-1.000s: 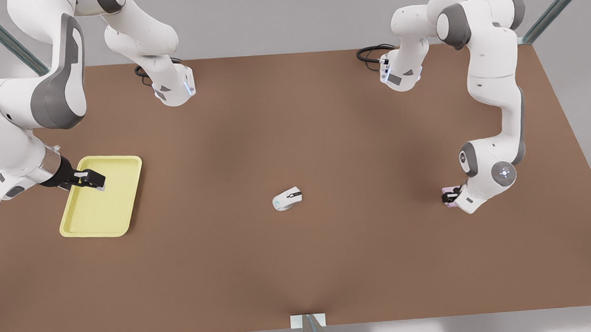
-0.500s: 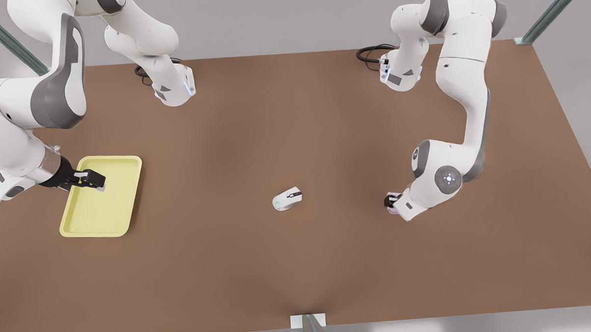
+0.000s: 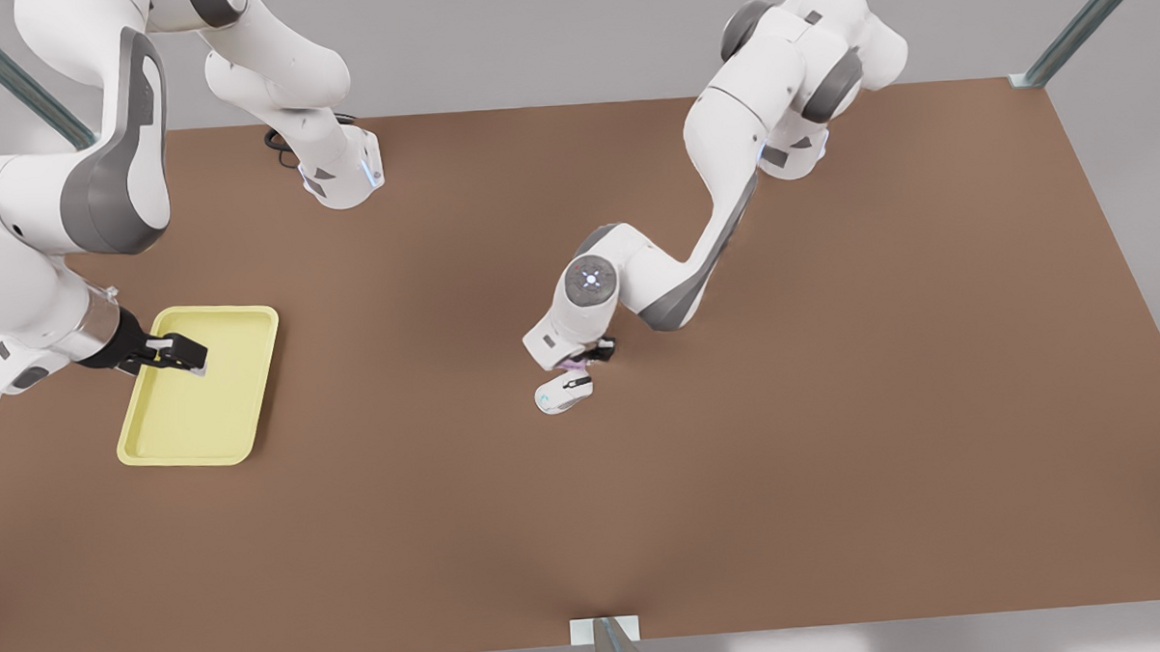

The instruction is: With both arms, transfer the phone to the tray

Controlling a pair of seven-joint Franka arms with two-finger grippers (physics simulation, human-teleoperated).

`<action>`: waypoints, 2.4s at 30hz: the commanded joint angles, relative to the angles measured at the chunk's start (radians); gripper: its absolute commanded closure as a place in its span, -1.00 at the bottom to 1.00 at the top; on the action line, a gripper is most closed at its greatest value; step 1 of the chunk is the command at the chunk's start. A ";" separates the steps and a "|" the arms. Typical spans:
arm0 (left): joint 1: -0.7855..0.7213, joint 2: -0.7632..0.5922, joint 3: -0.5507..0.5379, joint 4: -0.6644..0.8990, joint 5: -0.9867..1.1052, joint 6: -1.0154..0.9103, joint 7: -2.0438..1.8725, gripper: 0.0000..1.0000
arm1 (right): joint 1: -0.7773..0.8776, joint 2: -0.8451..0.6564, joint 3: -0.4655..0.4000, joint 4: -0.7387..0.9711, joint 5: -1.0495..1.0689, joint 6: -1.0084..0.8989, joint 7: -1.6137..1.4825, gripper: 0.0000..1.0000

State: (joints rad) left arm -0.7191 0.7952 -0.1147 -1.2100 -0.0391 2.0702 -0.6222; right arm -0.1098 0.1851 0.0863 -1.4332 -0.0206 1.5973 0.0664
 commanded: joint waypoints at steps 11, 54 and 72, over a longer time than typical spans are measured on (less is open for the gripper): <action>-0.244 0.249 0.015 0.238 0.108 0.163 -0.712 -0.59 | -0.001 0.005 0.000 0.000 0.001 0.000 0.003 -1.00; 0.678 -0.663 0.067 -0.398 0.007 -0.407 0.654 -1.00 | 0.364 0.146 0.181 -0.381 0.094 0.407 0.920 -1.00; 0.678 -0.680 0.069 -0.401 0.011 -0.398 0.644 -1.00 | 0.429 0.159 0.187 -0.630 -0.121 0.691 0.176 -1.00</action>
State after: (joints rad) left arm -0.0399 0.1154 -0.0447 -1.6111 -0.0281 1.6744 -0.0342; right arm 0.3204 0.3492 0.2729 -2.0476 -0.1134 2.2058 0.4844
